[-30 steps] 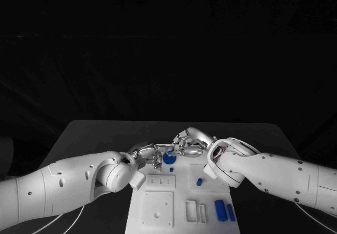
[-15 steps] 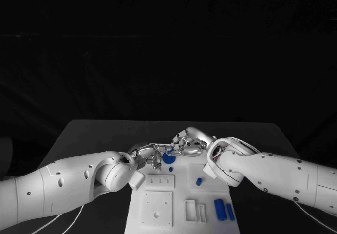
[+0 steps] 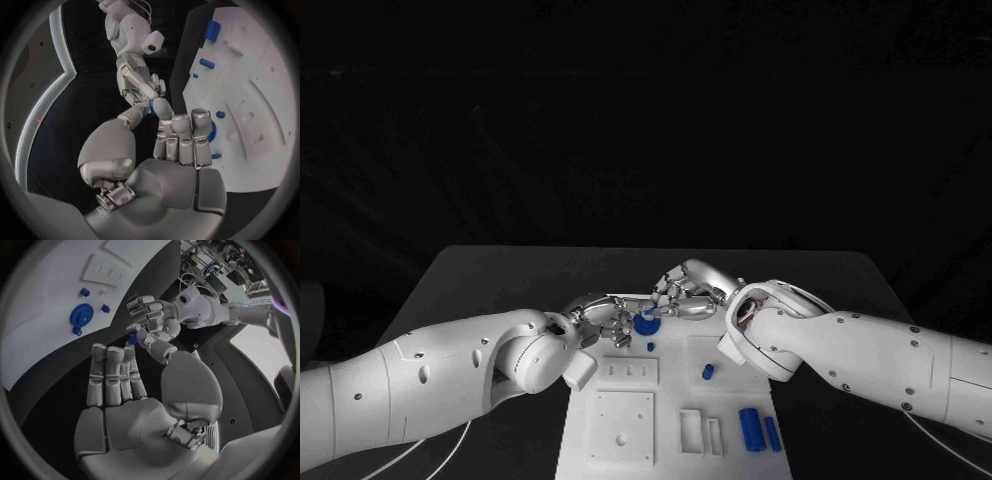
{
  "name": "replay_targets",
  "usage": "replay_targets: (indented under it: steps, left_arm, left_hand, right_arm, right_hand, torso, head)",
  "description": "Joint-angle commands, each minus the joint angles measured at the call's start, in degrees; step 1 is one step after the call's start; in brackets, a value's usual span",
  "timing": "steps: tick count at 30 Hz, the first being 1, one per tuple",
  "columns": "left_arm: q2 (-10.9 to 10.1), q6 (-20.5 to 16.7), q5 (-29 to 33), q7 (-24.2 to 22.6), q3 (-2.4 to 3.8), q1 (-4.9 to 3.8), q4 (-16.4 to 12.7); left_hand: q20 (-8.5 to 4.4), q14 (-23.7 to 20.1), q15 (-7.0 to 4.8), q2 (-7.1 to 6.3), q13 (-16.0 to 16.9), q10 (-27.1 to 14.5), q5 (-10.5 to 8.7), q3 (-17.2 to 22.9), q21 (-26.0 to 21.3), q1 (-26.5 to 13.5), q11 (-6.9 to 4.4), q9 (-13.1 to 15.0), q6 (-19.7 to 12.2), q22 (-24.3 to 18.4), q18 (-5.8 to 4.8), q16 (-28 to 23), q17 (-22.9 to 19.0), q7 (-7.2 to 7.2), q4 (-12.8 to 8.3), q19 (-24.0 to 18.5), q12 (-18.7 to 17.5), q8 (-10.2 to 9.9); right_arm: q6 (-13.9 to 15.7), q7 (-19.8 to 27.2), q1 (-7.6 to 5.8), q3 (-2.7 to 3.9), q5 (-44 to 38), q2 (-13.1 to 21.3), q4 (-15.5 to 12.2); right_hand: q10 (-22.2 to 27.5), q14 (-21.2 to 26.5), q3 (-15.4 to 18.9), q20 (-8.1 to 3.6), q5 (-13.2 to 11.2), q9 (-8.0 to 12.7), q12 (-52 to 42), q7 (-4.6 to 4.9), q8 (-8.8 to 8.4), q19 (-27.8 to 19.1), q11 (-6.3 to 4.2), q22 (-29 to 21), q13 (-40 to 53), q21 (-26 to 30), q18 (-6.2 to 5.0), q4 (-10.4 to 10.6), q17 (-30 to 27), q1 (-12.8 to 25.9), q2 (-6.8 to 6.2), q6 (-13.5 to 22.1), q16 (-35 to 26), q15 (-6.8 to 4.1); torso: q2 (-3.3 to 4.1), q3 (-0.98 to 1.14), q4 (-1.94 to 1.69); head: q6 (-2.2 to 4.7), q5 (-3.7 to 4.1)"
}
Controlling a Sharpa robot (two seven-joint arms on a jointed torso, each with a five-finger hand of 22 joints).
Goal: Assemble the parts on the task board
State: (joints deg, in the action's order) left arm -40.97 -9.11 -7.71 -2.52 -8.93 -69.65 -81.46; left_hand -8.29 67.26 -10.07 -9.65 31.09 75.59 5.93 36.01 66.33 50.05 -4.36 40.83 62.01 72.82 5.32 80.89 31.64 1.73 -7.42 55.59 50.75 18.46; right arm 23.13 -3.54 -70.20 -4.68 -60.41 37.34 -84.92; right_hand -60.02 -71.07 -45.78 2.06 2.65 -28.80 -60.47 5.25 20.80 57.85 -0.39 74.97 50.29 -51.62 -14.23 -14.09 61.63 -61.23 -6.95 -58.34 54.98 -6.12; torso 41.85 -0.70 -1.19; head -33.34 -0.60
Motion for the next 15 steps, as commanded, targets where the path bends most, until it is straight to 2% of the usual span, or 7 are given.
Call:
replay_targets:
  steps: [1,3,7,11,12,15]
  left_arm:
    - [0.04,1.59,-0.27,-0.04,0.01,0.01,-0.12]
    - [0.04,1.57,-0.27,-0.01,0.01,0.01,-0.03]
    - [0.03,1.82,-0.27,0.15,0.01,0.01,0.07]
    - [0.03,1.96,-0.21,0.18,0.01,0.01,0.25]
    - [0.03,1.95,-0.12,0.17,0.01,0.01,0.30]
    - [0.02,1.93,0.30,0.20,0.01,0.01,0.46]
  left_hand:
    - [-6.46,-0.63,-0.36,0.23,0.10,-0.36,-0.05,0.23,-0.35,0.46,-0.03,0.03,0.05,0.10,0.15,0.38,0.10,0.32,0.21,-0.53,0.11,-0.16]
    - [-6.49,-0.66,-0.35,0.71,0.12,-0.40,0.18,0.37,-0.33,0.75,-0.02,0.06,0.04,0.13,0.15,0.42,0.11,0.33,0.06,-0.55,0.14,-0.15]
    - [-6.53,-0.75,-0.33,2.59,0.18,-0.49,0.75,0.60,-0.24,1.80,0.02,0.17,0.01,0.27,0.12,0.52,0.12,0.34,-0.89,-0.64,0.24,-0.12]
    - [-6.53,-0.77,-0.32,3.00,0.19,-0.51,0.95,0.62,-0.22,2.04,0.01,0.20,0.01,0.30,0.11,0.54,0.12,0.36,-1.17,-0.67,0.26,-0.11]
    - [-6.55,-0.79,-0.34,4.43,0.20,-0.52,1.48,1.00,-0.22,2.65,0.00,0.26,0.10,0.33,0.12,0.57,0.13,0.32,-1.55,-0.71,0.29,-0.04]
    - [-6.47,-0.85,-0.30,5.64,0.23,-0.54,1.65,0.67,-0.17,2.59,0.05,0.36,0.15,0.42,-0.02,0.63,0.14,0.35,-2.15,-0.83,0.35,0.02]
  right_arm:
    - [-0.42,0.23,-0.01,0.05,-0.33,0.14,0.12]
    - [-0.51,0.34,-0.01,0.05,-0.32,0.17,0.08]
    - [-0.72,0.60,-0.01,0.05,-0.18,0.18,0.12]
    - [-1.48,0.96,-0.01,0.05,-0.06,0.23,0.04]
    - [-1.67,1.07,-0.01,0.05,-0.01,0.22,0.04]
    - [-2.40,1.62,-0.01,0.05,0.21,0.23,-0.01]
  right_hand:
    - [0.18,-0.13,0.02,-0.13,0.15,-0.97,-0.33,0.18,0.25,-0.15,-0.39,1.12,0.01,-0.31,-0.77,-0.35,0.07,0.02,0.74,-0.76,0.22,-0.44]
    - [0.18,-0.12,0.02,-0.13,0.15,-0.98,-0.33,0.18,0.25,-0.15,-0.39,1.12,0.01,-0.32,-0.77,-0.36,0.08,0.03,0.75,-0.76,0.23,-0.44]
    - [0.19,-0.11,0.03,-0.13,0.15,-1.01,-0.33,0.18,0.25,-0.17,-0.39,1.12,0.03,-0.33,-0.77,-0.38,0.10,0.07,0.77,-0.75,0.23,-0.44]
    - [0.20,-0.10,0.03,-0.12,0.15,-1.02,-0.33,0.18,0.25,-0.17,-0.39,1.12,0.03,-0.33,-0.77,-0.39,0.10,0.08,0.78,-0.74,0.24,-0.44]
    - [0.21,-0.08,0.04,-0.12,0.15,-1.03,-0.33,0.18,0.25,-0.19,-0.39,1.11,0.04,-0.33,-0.77,-0.40,0.11,0.10,0.80,-0.73,0.23,-0.44]
    - [0.25,0.00,0.07,-0.10,0.14,-1.09,-0.33,0.19,0.25,-0.26,-0.37,1.10,0.08,-0.32,-0.77,-0.47,0.13,0.19,0.87,-0.70,0.22,-0.42]
  torso:
    - [0.01,0.03,0.03]
    - [0.01,0.02,0.02]
    - [0.00,0.02,0.02]
    - [0.00,0.03,0.01]
    - [0.00,0.03,0.01]
    - [0.01,0.03,-0.01]
  head:
    - [-0.03,-0.02]
    - [0.00,-0.01]
    - [-0.03,0.02]
    - [-0.04,0.05]
    - [-0.04,0.05]
    - [-0.09,0.09]
